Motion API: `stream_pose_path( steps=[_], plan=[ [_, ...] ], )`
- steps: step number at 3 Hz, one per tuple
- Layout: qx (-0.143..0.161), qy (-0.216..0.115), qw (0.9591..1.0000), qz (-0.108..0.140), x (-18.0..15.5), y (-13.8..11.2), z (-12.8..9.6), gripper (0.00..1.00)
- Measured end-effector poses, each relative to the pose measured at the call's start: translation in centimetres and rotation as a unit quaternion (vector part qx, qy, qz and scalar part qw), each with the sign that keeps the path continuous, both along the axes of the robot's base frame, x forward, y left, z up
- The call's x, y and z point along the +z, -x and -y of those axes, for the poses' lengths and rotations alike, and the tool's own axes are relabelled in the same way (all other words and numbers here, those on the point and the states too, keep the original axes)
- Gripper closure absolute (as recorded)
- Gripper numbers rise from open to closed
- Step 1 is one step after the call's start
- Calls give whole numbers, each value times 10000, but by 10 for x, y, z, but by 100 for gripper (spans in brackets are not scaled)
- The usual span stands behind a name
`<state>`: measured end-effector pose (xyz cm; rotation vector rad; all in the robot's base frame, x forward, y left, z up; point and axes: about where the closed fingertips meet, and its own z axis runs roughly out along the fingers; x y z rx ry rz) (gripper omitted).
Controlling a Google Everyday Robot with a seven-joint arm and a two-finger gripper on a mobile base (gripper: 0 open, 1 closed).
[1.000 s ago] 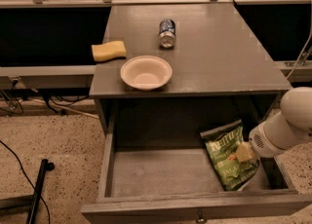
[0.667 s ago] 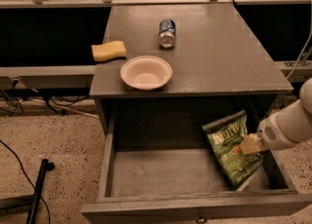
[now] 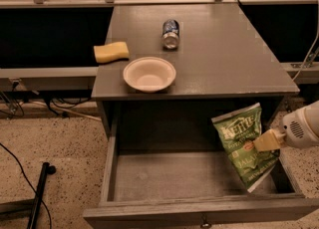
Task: Pick green jalapeno chip bag from top drawer and place on counter
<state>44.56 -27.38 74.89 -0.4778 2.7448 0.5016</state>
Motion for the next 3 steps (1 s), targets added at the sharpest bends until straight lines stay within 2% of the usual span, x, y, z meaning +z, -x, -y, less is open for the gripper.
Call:
stream_pose_path(
  steps=[1, 2, 3],
  plan=[
    [-8, -82, 10000, -1, 4, 3, 1, 100],
    [-127, -305, 9994, -54, 4, 3, 8, 100],
    [-274, -407, 9987, -100, 6, -9, 21, 100]
  ],
)
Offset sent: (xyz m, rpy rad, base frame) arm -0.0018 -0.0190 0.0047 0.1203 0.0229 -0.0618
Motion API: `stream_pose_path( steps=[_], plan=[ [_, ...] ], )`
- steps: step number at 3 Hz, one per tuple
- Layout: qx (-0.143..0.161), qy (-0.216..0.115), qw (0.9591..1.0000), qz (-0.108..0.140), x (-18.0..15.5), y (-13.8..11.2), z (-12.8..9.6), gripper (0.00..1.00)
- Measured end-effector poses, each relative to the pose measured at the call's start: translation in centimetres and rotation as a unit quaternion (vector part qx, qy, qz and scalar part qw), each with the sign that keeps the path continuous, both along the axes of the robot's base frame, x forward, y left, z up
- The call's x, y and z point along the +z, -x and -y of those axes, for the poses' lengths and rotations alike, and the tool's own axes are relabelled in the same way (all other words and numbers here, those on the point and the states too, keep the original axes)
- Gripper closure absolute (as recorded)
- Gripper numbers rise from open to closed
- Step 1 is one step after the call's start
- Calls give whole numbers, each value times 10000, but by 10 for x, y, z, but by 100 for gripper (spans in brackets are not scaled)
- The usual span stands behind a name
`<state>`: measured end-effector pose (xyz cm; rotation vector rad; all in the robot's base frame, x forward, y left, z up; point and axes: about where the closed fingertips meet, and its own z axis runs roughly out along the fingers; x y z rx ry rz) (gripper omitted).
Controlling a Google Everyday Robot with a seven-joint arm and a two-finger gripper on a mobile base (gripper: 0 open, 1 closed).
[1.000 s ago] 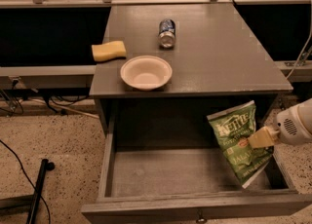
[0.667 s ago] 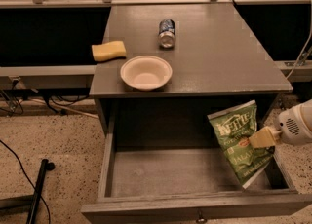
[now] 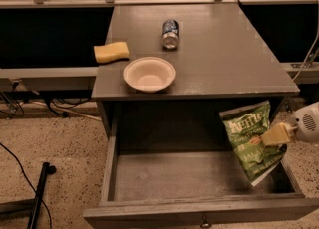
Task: Pick green jalapeno chip bag from top drawer and place on counter
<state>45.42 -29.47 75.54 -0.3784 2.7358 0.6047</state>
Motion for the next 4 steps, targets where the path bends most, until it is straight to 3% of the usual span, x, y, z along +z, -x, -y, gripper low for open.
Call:
stream_pose_path(
  steps=[3, 4],
  plan=[
    [-142, 4, 9993, 348, 36, -54, 43, 100],
    [-167, 19, 9988, 450, 52, -43, 50, 100]
  ],
)
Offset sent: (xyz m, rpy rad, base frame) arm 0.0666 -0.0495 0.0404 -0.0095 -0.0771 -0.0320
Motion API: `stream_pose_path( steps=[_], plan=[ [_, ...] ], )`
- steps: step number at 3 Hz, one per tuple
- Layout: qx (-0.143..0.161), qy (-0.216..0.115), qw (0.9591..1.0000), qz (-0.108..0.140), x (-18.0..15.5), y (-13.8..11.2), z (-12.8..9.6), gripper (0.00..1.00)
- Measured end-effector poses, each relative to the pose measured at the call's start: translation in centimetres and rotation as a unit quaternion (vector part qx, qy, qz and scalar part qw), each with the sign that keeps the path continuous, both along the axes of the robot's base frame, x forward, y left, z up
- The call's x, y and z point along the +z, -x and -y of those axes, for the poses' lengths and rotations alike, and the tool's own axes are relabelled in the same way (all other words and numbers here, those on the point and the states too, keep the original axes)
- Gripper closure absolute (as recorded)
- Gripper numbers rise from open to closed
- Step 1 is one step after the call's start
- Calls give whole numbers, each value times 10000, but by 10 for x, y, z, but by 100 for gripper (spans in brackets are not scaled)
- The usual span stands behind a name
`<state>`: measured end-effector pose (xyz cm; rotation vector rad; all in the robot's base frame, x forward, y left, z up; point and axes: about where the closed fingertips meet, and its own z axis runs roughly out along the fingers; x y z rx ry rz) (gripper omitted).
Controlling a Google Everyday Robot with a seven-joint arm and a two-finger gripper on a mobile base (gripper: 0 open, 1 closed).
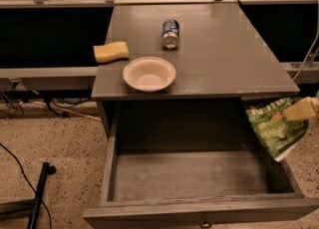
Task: Pick green jalapeno chip bag from top drawer and place on counter
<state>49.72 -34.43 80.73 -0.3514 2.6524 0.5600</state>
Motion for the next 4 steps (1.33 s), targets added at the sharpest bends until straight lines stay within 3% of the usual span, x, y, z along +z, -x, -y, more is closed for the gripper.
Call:
stream_pose_path(
  steps=[2, 3, 4],
  plan=[
    [-172, -56, 9998, -20, 14, 67, 6, 100],
    [-234, -42, 9995, 189, 32, 82, 14, 100],
    [-133, 16, 9989, 450, 56, 74, 17, 100]
  ],
)
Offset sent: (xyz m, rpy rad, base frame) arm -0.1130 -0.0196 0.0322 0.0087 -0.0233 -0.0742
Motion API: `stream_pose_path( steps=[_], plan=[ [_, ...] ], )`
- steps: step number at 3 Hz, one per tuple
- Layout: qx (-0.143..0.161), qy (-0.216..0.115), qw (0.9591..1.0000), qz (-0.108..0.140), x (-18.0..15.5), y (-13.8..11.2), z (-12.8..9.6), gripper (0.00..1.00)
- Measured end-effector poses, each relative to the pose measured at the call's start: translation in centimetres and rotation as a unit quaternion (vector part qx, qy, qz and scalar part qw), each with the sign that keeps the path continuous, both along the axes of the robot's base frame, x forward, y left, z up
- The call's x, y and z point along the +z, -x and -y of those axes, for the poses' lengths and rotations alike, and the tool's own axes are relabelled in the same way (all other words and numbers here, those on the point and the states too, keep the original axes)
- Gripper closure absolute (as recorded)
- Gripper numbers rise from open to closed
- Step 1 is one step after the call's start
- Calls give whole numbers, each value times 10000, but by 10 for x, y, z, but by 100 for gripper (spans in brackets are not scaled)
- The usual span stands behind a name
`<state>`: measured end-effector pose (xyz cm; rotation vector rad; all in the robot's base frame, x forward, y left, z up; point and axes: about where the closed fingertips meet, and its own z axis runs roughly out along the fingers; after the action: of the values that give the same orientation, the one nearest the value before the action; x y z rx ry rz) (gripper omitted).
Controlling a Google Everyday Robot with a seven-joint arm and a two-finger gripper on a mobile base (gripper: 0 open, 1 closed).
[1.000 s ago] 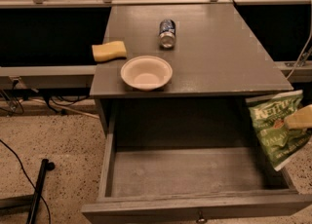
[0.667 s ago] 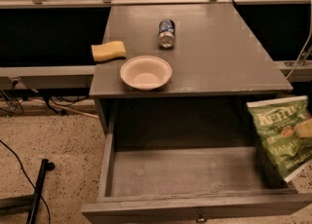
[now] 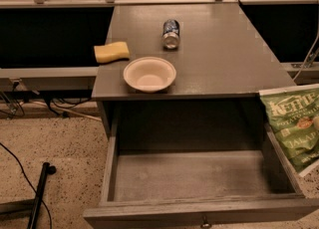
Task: Pick green jalapeno chip bag from top drawer and place on counter
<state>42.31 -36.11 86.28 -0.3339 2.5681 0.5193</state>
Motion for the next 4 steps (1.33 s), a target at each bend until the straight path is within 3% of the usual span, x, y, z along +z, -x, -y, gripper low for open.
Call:
stream_pose_path(
  steps=[2, 4],
  plan=[
    [301, -60, 9985, 448, 52, -49, -2, 100],
    [522, -540, 9959, 499, 53, -122, -10, 100]
  ],
)
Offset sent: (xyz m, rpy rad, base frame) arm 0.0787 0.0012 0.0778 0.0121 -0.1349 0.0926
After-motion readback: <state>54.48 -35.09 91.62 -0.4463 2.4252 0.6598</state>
